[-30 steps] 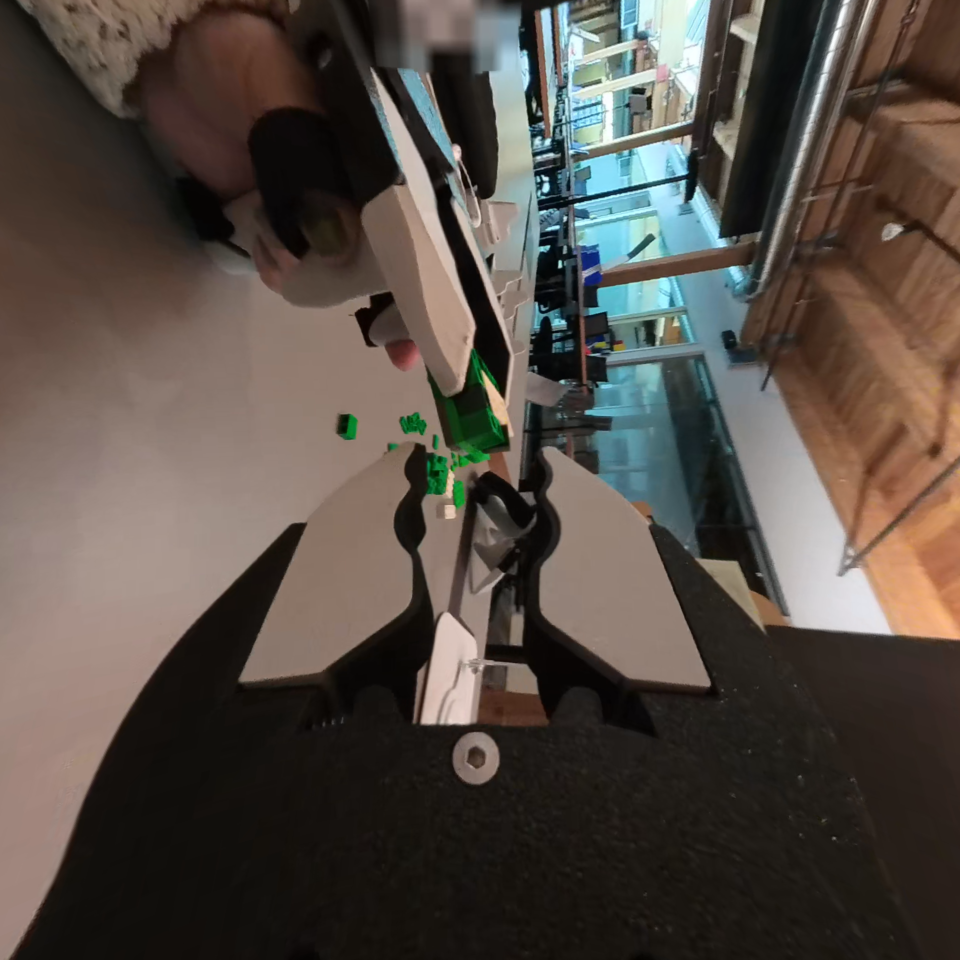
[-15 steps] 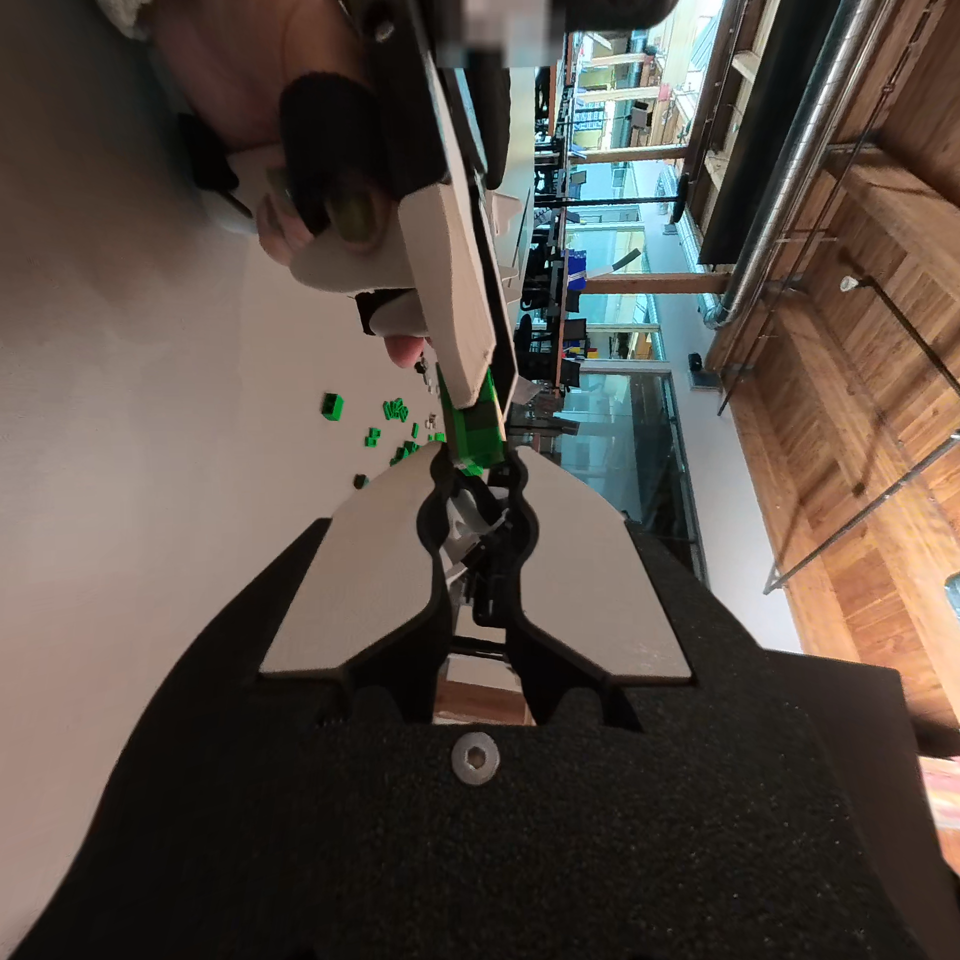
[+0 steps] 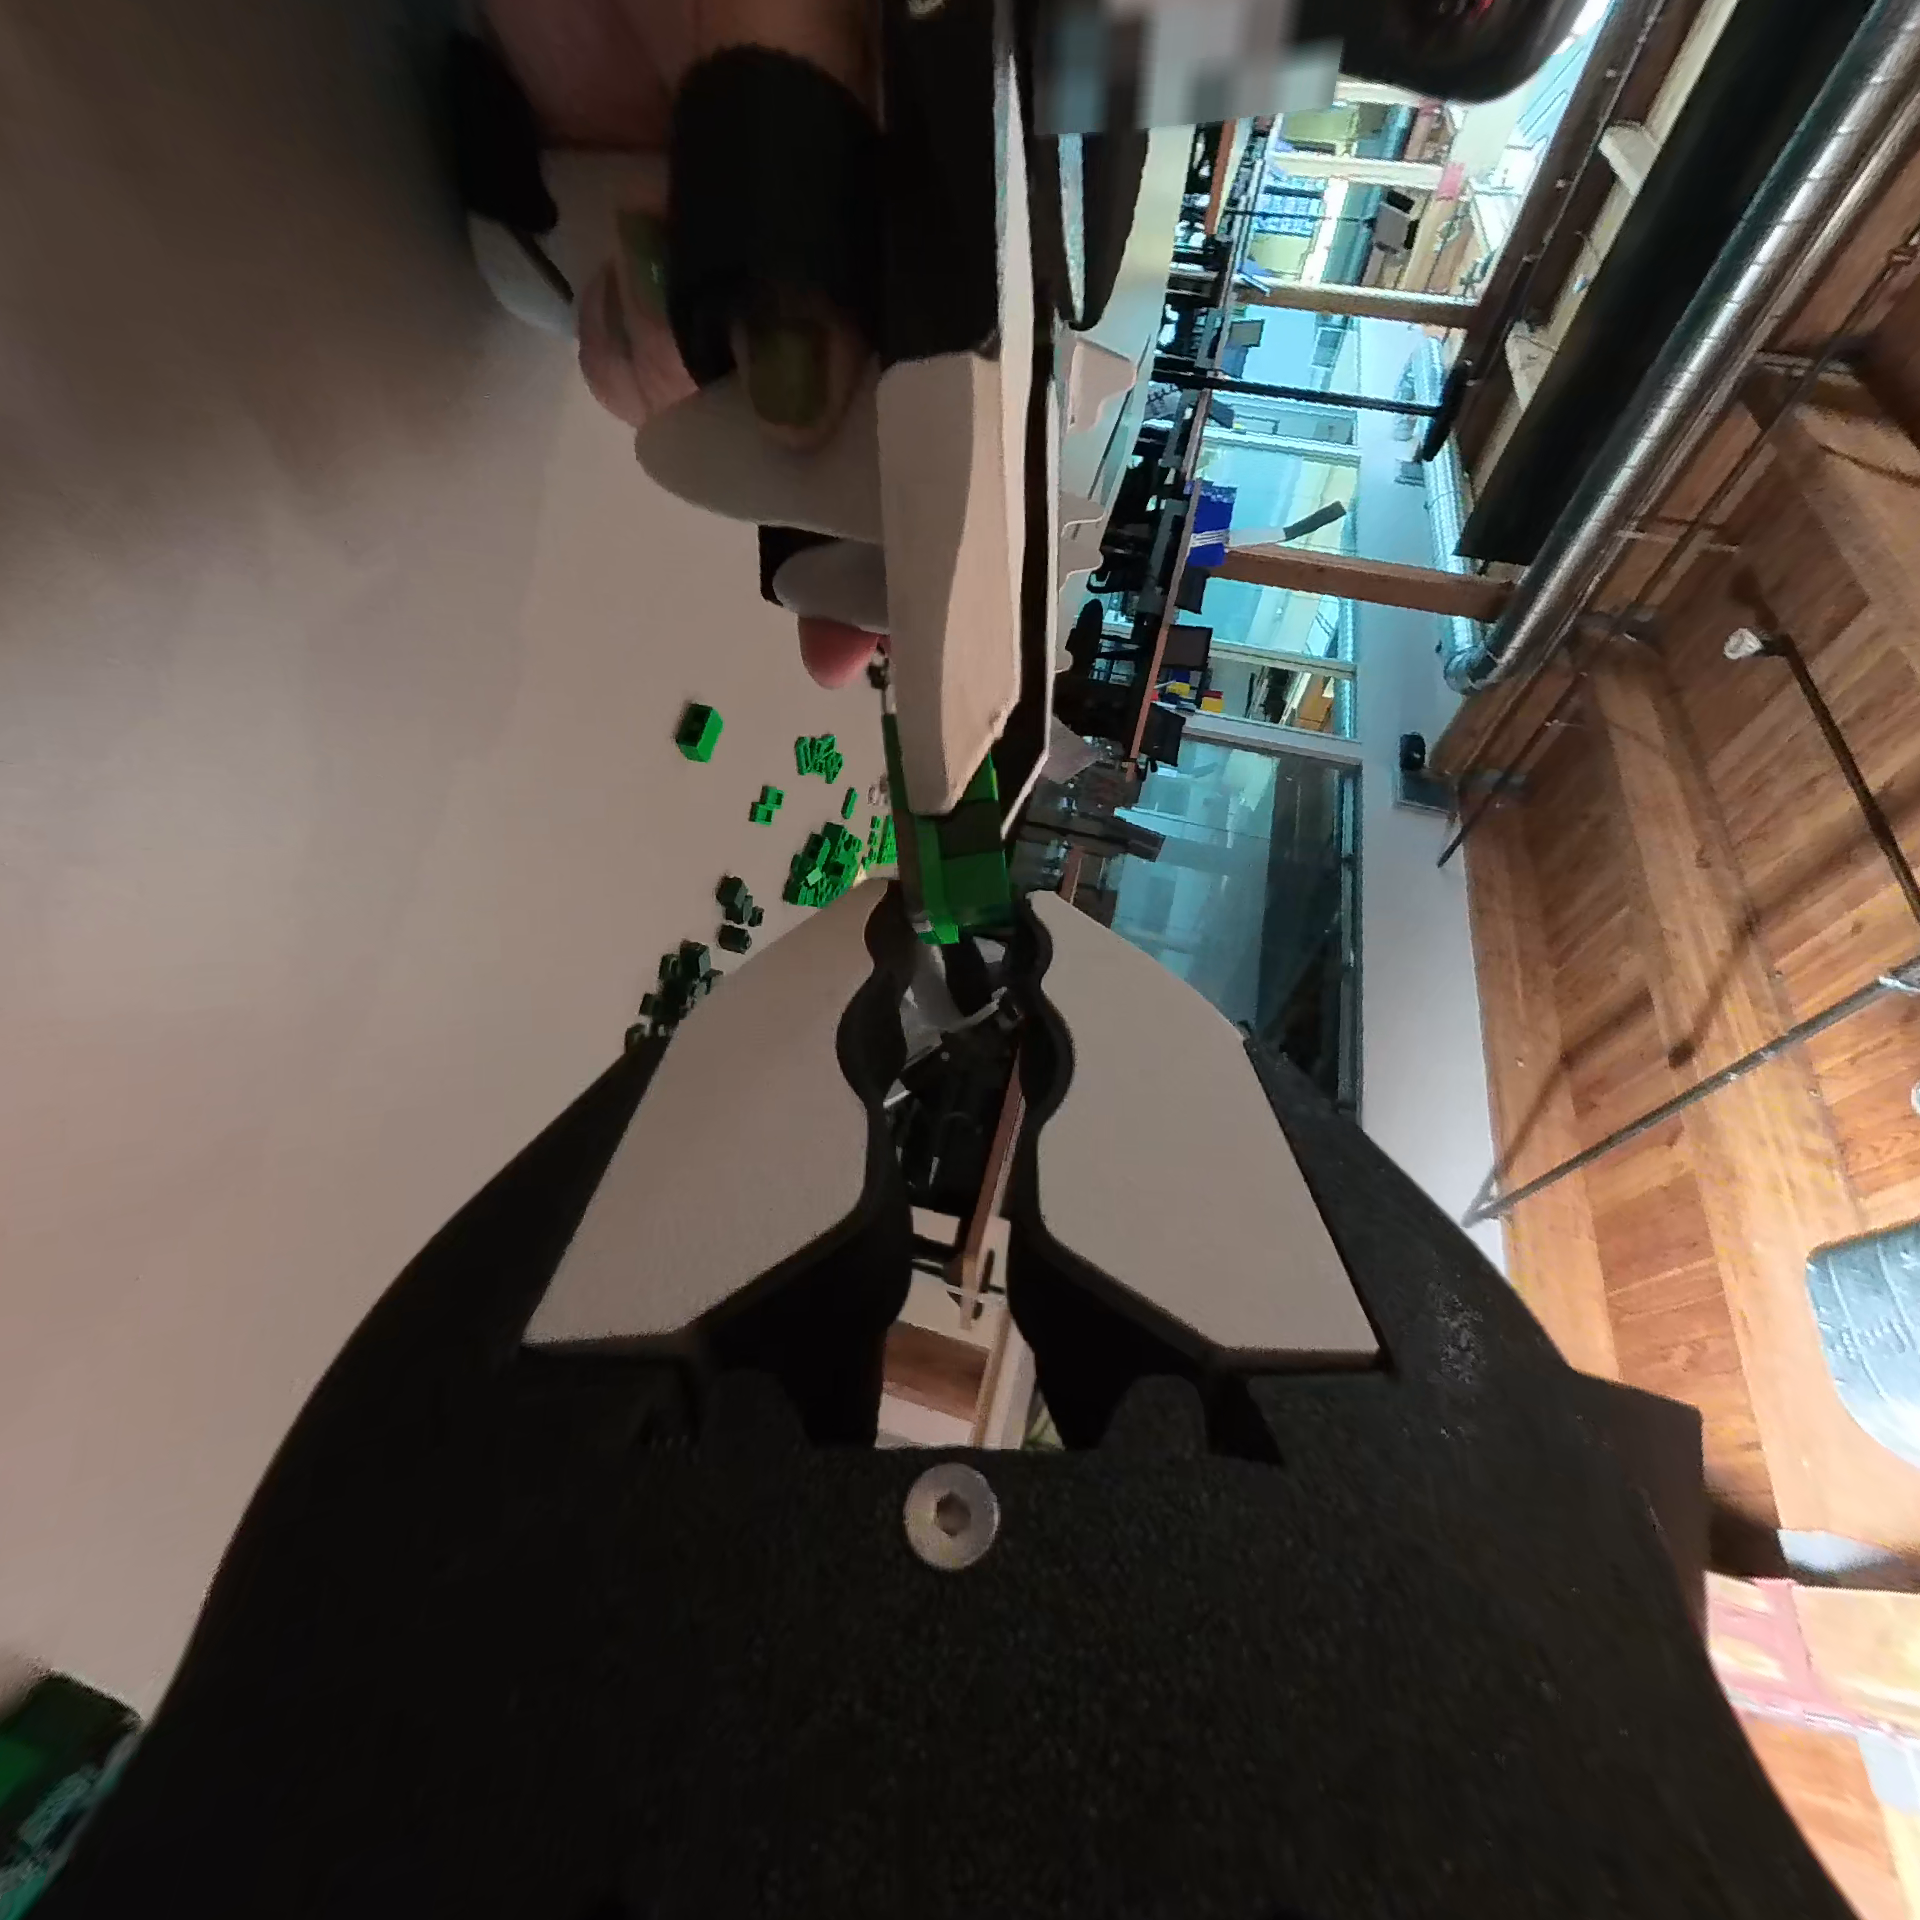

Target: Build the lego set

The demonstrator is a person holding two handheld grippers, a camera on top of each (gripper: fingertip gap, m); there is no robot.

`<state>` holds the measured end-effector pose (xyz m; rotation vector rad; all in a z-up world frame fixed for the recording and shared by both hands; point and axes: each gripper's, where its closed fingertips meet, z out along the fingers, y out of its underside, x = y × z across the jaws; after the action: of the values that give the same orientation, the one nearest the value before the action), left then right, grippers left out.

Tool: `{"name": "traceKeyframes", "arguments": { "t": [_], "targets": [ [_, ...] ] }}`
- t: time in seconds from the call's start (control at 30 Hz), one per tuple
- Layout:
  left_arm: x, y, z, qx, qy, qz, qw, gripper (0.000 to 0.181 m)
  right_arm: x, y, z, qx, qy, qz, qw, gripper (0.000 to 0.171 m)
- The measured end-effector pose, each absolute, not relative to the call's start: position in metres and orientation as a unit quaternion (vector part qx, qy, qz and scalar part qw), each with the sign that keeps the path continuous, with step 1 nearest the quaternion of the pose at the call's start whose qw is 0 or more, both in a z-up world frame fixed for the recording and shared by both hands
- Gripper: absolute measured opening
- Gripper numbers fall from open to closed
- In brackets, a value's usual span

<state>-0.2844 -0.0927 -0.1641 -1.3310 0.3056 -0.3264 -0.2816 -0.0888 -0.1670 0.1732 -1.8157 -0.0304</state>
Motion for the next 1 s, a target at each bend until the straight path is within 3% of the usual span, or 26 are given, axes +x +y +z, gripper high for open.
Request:
{"name": "traceKeyframes", "arguments": {
  "t": [1.0],
  "targets": [
    [-0.275, -0.091, -0.171, -0.628, 0.154, -0.174, 0.742, 0.044, -0.276, -0.089, -0.177, 0.079, -0.817, -0.009, 0.572, 0.018]
  ]
}}
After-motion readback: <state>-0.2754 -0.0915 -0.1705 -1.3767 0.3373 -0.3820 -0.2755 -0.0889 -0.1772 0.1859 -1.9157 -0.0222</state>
